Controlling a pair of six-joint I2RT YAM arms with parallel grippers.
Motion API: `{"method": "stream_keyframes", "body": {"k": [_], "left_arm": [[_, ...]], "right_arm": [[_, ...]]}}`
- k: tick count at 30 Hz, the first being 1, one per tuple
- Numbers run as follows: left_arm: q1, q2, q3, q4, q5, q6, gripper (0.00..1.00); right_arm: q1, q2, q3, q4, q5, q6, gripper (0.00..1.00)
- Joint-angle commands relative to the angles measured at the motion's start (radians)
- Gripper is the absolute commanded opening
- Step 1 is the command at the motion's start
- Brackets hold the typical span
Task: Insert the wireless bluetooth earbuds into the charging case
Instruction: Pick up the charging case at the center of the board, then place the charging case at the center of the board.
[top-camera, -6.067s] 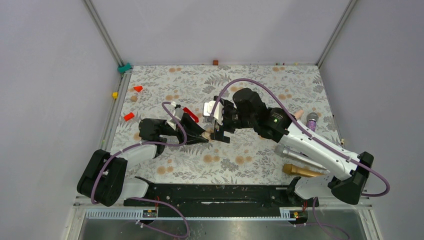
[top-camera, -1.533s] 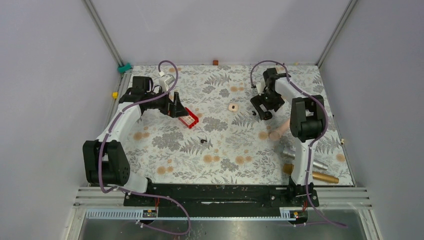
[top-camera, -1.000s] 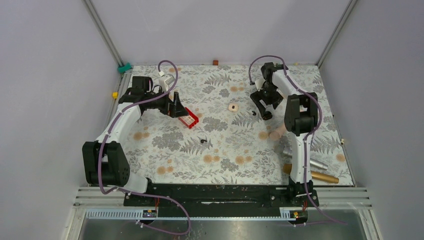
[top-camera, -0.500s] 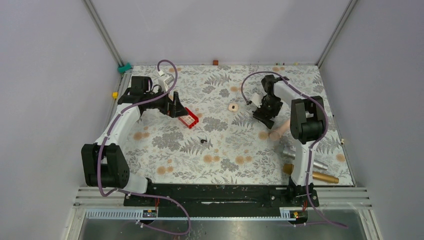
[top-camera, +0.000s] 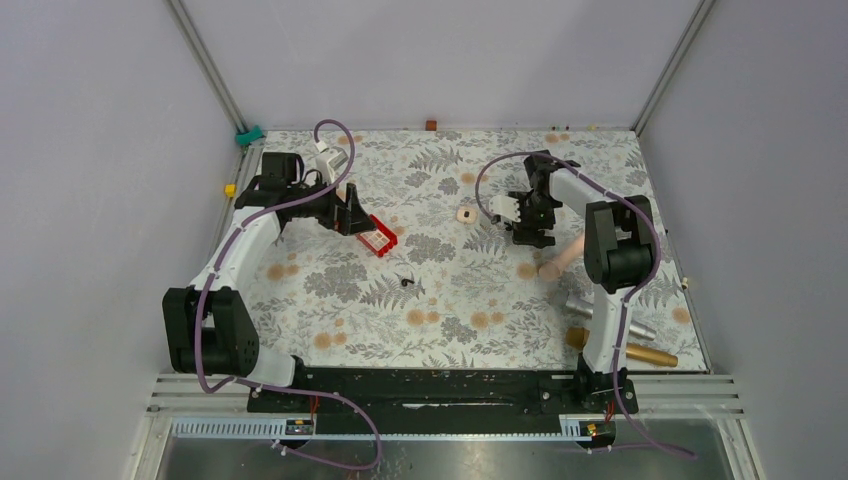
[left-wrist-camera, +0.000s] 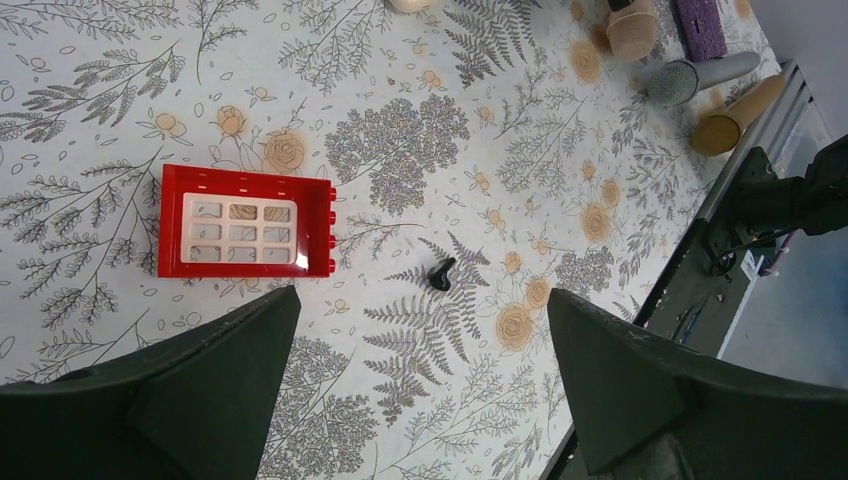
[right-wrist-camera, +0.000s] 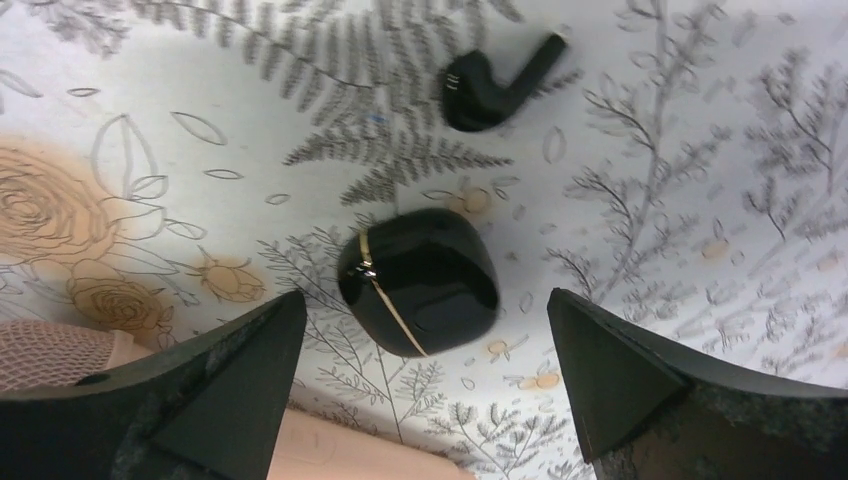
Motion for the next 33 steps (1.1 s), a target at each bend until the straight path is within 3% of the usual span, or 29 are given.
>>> {"method": "stream_keyframes", "body": {"k": [1, 4, 6, 7, 8, 14, 21, 25, 33], "left_arm": [[0.012, -0.03, 0.001, 0.028, 0.014, 0.022, 0.99], [0.012, -0.026, 0.002, 0.027, 0.018, 0.021, 0.99], [0.013, -0.025, 0.0, 0.028, 0.018, 0.02, 0.99], [0.013, -0.025, 0.001, 0.028, 0.017, 0.021, 0.99], [0.013, -0.023, 0.0, 0.028, 0.019, 0.022, 0.99], [0.013, -0.011, 0.008, 0.028, 0.027, 0.016, 0.99], [0.013, -0.009, 0.008, 0.028, 0.024, 0.016, 0.99], [0.015, -0.011, 0.005, 0.028, 0.022, 0.015, 0.98], [0.019, -0.016, -0.003, 0.028, 0.034, 0.016, 0.99]], "right_arm": [[0.018, -0.058, -0.026, 0.033, -0.062, -0.159, 0.98], [0.031, -0.036, -0.022, 0.03, -0.023, -0.168, 0.84], [0.039, -0.035, -0.031, 0.025, -0.013, -0.172, 0.53], [0.043, -0.039, -0.039, 0.024, -0.013, -0.171, 0.44], [0.045, -0.05, -0.054, 0.025, -0.013, -0.179, 0.42], [0.099, -0.214, -0.228, 0.053, -0.026, -0.258, 0.41], [0.33, -0.401, -0.39, 0.07, -0.05, -0.3, 0.42], [0.464, -0.344, -0.33, 0.085, -0.031, -0.258, 0.42], [0.612, -0.188, -0.222, 0.071, 0.035, -0.194, 0.47]]}}
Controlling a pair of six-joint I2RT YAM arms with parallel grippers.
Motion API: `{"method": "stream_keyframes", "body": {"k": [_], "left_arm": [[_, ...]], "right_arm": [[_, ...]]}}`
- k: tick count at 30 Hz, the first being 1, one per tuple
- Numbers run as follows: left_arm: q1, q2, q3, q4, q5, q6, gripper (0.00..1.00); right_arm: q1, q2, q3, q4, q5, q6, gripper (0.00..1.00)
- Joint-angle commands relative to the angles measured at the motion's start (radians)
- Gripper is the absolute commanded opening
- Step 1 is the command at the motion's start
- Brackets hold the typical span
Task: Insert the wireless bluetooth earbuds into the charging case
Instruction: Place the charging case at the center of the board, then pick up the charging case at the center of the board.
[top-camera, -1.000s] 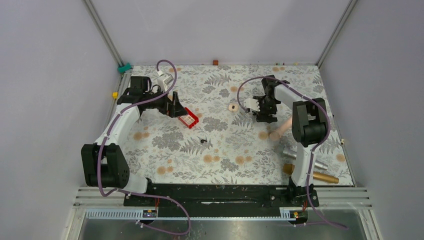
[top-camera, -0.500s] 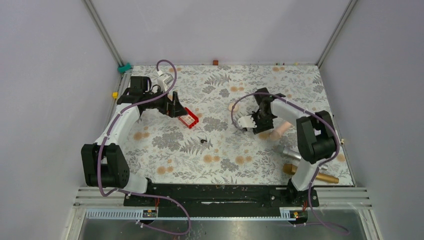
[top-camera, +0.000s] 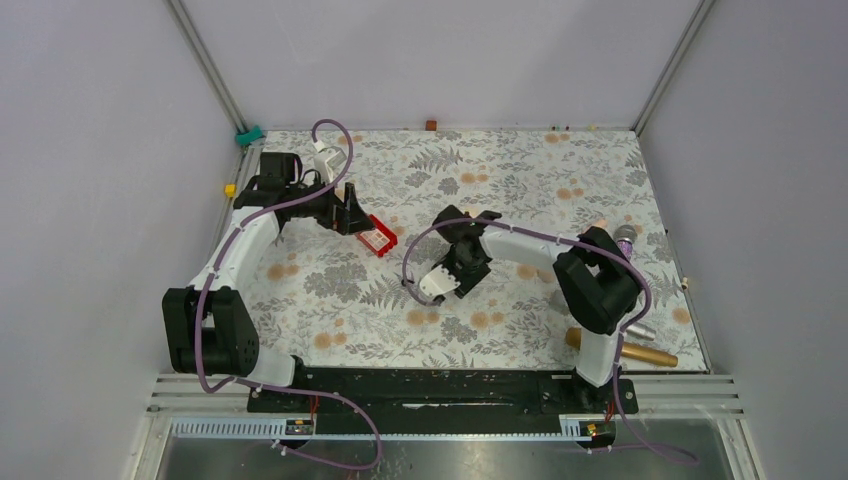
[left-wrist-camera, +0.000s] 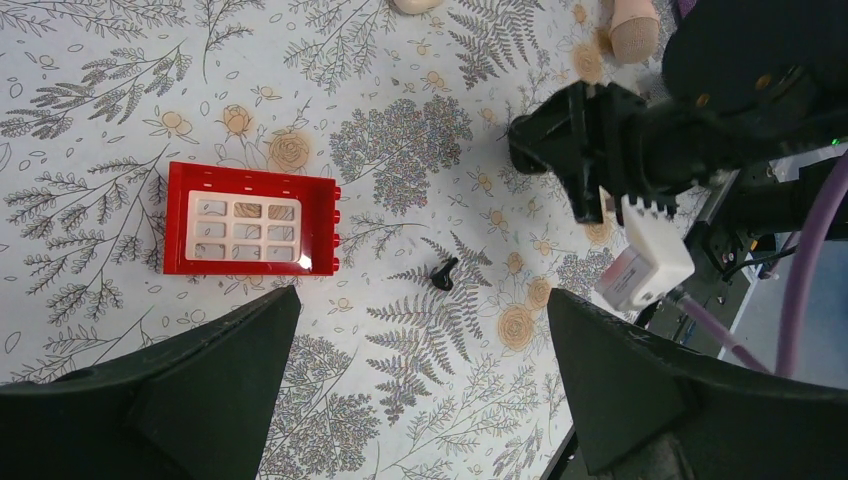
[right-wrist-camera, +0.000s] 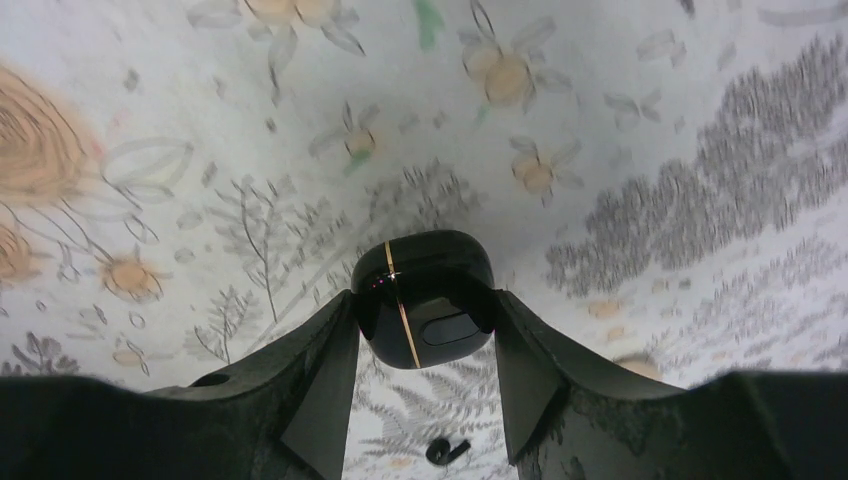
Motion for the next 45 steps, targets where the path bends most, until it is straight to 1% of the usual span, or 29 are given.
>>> {"method": "stream_keyframes", "body": {"k": [1, 3, 5, 8, 9, 11, 13, 15, 17, 19, 22, 26, 30, 32, 34, 43, 45], "left_arm": [[0.01, -0.017, -0.003, 0.028, 0.034, 0.016, 0.99], [0.01, -0.014, -0.003, 0.029, 0.039, 0.017, 0.99], [0.01, -0.011, -0.004, 0.032, 0.044, 0.014, 0.99], [0.01, -0.011, -0.006, 0.034, 0.046, 0.013, 0.99], [0.012, -0.013, -0.006, 0.034, 0.046, 0.013, 0.99], [0.013, -0.017, -0.007, 0.034, 0.048, 0.013, 0.99], [0.015, -0.02, -0.006, 0.033, 0.052, 0.014, 0.99], [0.016, -0.021, -0.009, 0.035, 0.054, 0.013, 0.99], [0.017, -0.022, -0.011, 0.038, 0.056, 0.011, 0.98], [0.018, -0.022, -0.011, 0.042, 0.056, 0.01, 0.99], [0.018, -0.02, -0.011, 0.043, 0.058, 0.008, 0.98], [0.021, -0.028, -0.013, 0.043, 0.058, 0.006, 0.99], [0.025, -0.037, -0.017, 0.042, 0.057, 0.007, 0.99], [0.028, -0.036, -0.016, 0.043, 0.061, 0.008, 0.99], [0.028, -0.032, -0.013, 0.043, 0.063, 0.007, 0.98], [0.031, -0.031, -0.013, 0.043, 0.065, 0.006, 0.99], [0.031, -0.03, -0.014, 0.043, 0.065, 0.007, 0.99]], "right_arm": [[0.07, 0.021, 0.028, -0.013, 0.029, 0.042, 0.47], [0.095, 0.012, 0.009, -0.002, 0.028, 0.055, 0.49], [0.114, -0.001, -0.012, 0.013, 0.031, 0.073, 0.57], [0.137, -0.018, -0.033, 0.049, 0.051, 0.136, 0.78], [0.141, -0.024, -0.034, 0.058, 0.055, 0.176, 0.87], [0.144, -0.035, -0.019, 0.053, 0.053, 0.273, 0.99], [0.144, -0.05, -0.006, 0.049, 0.056, 0.374, 0.99], [0.144, -0.067, 0.016, 0.054, 0.058, 0.545, 0.99], [0.144, -0.076, 0.048, 0.074, 0.083, 0.753, 0.99], [0.142, -0.069, 0.094, 0.057, 0.136, 0.919, 0.99], [0.142, -0.054, 0.119, 0.022, 0.161, 1.106, 0.99], [0.138, -0.045, 0.098, 0.037, 0.173, 1.272, 0.99], [0.115, -0.026, 0.09, 0.042, 0.185, 1.354, 0.99], [0.072, 0.013, 0.085, 0.04, 0.134, 1.402, 0.99], [0.059, 0.044, 0.088, 0.031, 0.111, 1.424, 0.99], [0.055, 0.132, 0.107, 0.028, 0.093, 1.464, 0.99], [0.055, 0.144, 0.11, 0.028, 0.094, 1.467, 0.95]]}}
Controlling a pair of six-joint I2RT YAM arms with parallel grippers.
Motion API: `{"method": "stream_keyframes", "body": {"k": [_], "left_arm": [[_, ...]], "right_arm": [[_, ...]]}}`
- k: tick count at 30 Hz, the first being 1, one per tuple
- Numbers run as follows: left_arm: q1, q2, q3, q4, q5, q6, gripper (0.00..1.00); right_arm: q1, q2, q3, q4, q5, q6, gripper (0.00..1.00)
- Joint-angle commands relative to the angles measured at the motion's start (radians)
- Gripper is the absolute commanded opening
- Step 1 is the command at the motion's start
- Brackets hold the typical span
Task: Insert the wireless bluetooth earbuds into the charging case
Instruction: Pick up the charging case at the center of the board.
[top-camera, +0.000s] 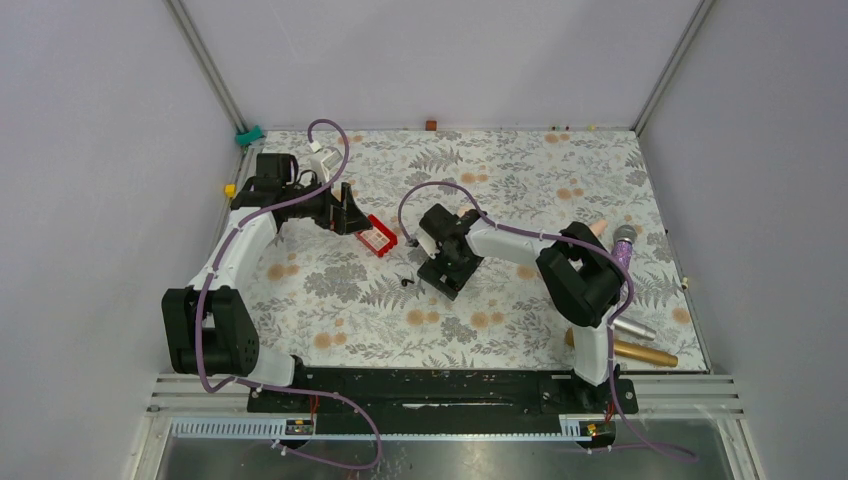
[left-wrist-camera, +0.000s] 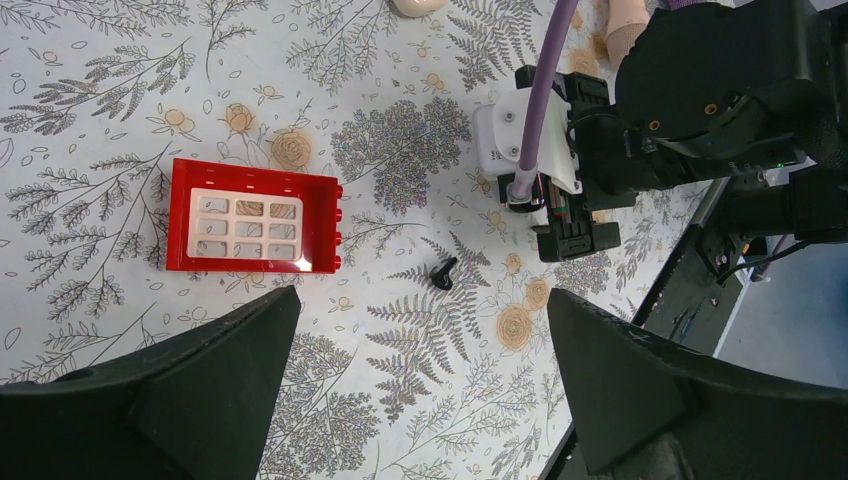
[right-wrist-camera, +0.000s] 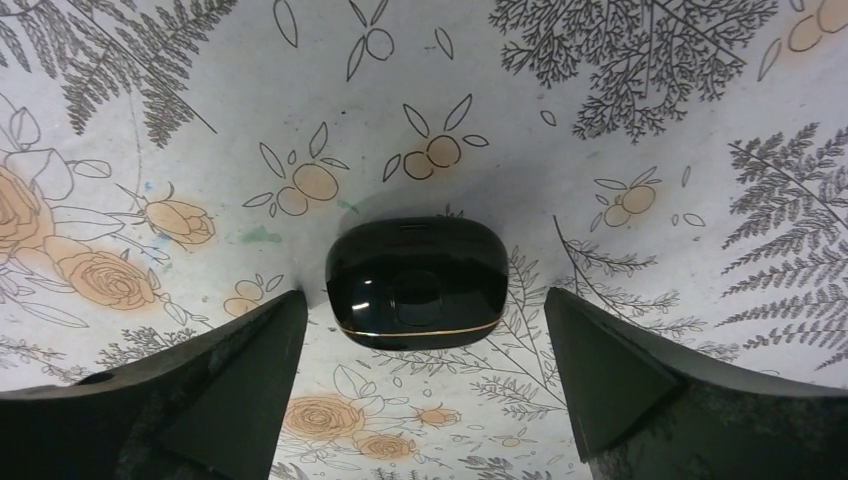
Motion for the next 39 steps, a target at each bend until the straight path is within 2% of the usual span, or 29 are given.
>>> {"method": "stream_keyframes", "body": {"k": [1, 3, 7, 9, 13, 17, 21, 24, 27, 29, 33, 36, 39], "left_arm": [[0.008, -0.03, -0.005, 0.038, 0.04, 0.007, 0.99], [0.008, -0.027, -0.004, 0.039, 0.042, 0.007, 0.99], [0.008, -0.024, -0.005, 0.048, 0.041, -0.001, 0.99], [0.007, -0.024, -0.013, 0.063, 0.038, -0.012, 0.99], [0.007, -0.02, -0.027, 0.107, 0.037, -0.053, 0.99], [0.008, -0.019, -0.05, 0.169, 0.108, -0.064, 0.99], [-0.027, -0.021, -0.003, 0.137, 0.149, 0.014, 0.98], [-0.106, -0.018, 0.116, 0.005, 0.076, 0.101, 0.97], [-0.193, -0.07, 0.211, -0.031, -0.082, 0.123, 0.98], [-0.216, -0.139, 0.205, 0.048, -0.136, 0.096, 0.99], [-0.212, -0.249, 0.078, 0.351, -0.214, -0.164, 0.99], [-0.212, -0.279, -0.044, 0.578, -0.09, -0.25, 0.99], [-0.213, -0.261, -0.117, 0.793, 0.017, -0.452, 0.99]], "right_arm": [[0.004, 0.03, 0.016, -0.006, -0.011, 0.036, 0.92], [0.004, 0.029, 0.016, -0.006, -0.012, 0.034, 0.82], [0.005, -0.006, 0.009, 0.004, -0.003, -0.002, 0.55], [0.004, -0.047, -0.008, 0.025, 0.008, -0.03, 0.49], [0.004, -0.178, -0.058, 0.09, 0.031, -0.123, 0.46], [0.004, -0.357, -0.11, 0.155, 0.011, -0.209, 0.46], [0.004, -0.512, -0.118, 0.156, -0.073, -0.305, 0.46], [0.006, -0.614, -0.13, 0.178, -0.115, -0.383, 0.47], [0.006, -0.685, -0.125, 0.218, -0.088, -0.416, 0.48], [0.006, -0.718, -0.117, 0.223, -0.07, -0.426, 0.48], [0.006, -0.785, -0.135, 0.247, -0.055, -0.438, 0.5], [0.006, -0.823, -0.164, 0.263, -0.077, -0.429, 0.51], [0.006, -0.85, -0.189, 0.267, -0.112, -0.424, 0.51]]}}
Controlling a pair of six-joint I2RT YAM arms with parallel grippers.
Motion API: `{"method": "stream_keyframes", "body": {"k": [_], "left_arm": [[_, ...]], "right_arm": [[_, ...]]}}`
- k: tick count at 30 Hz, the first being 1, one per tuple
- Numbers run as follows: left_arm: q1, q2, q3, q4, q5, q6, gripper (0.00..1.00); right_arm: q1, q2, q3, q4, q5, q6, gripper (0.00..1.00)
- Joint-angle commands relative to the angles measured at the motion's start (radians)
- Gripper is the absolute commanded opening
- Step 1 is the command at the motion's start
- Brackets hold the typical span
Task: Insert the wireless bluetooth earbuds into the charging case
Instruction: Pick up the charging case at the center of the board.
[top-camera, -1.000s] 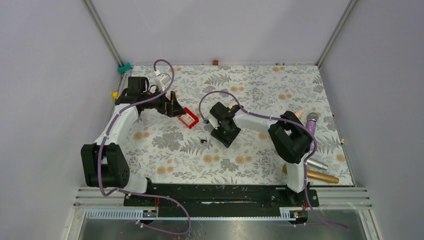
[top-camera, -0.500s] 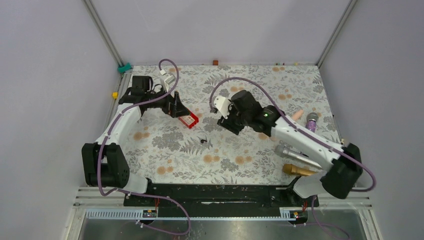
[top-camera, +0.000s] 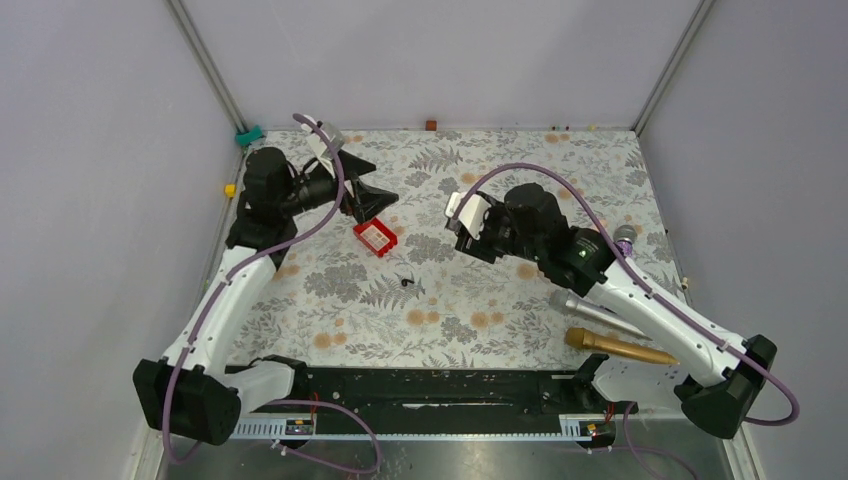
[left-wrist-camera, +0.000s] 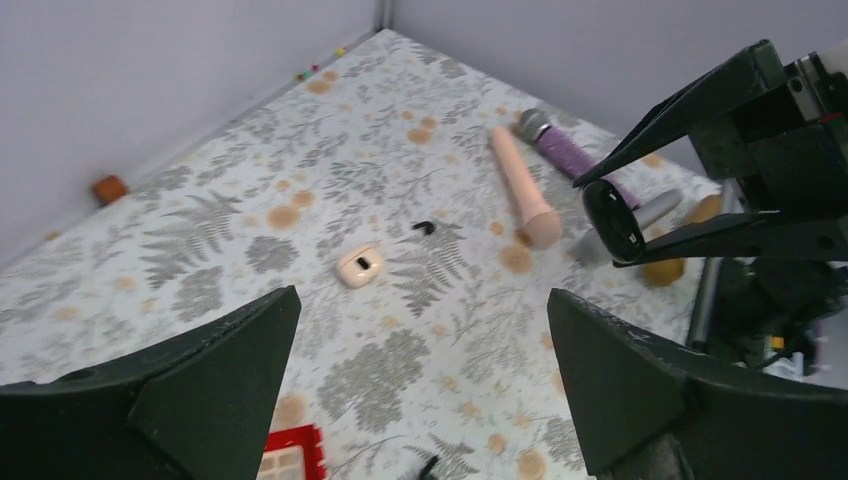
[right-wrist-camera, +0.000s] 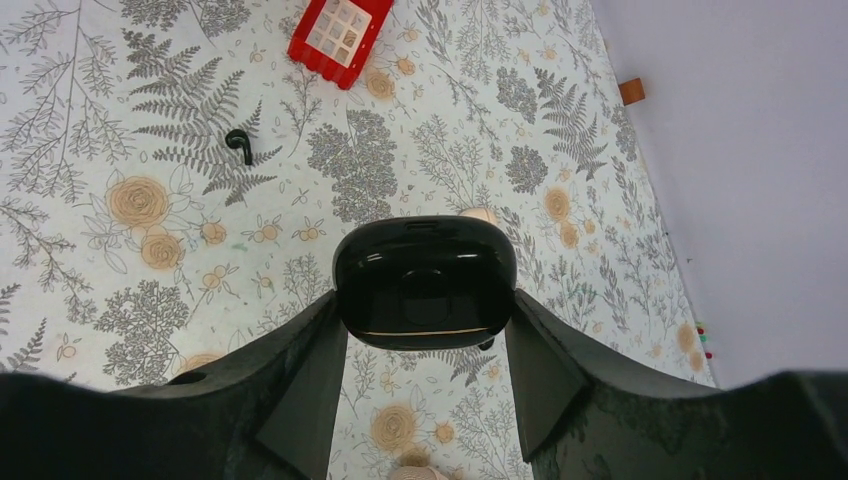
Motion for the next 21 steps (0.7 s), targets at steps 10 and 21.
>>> {"method": "stream_keyframes", "body": {"k": [10, 21], "left_arm": [[-0.126, 0.098, -0.087, 0.176, 0.189, -0.105, 0.98], [-0.255, 0.281, 0.015, 0.131, 0.206, -0.24, 0.99]], "right_arm": [[0.011, -0.088, -0.083, 0.043, -0.098, -0.077, 0.5], [0.077, -0.043, -0.124, 0.07, 0.038, -0.179, 0.49]]}}
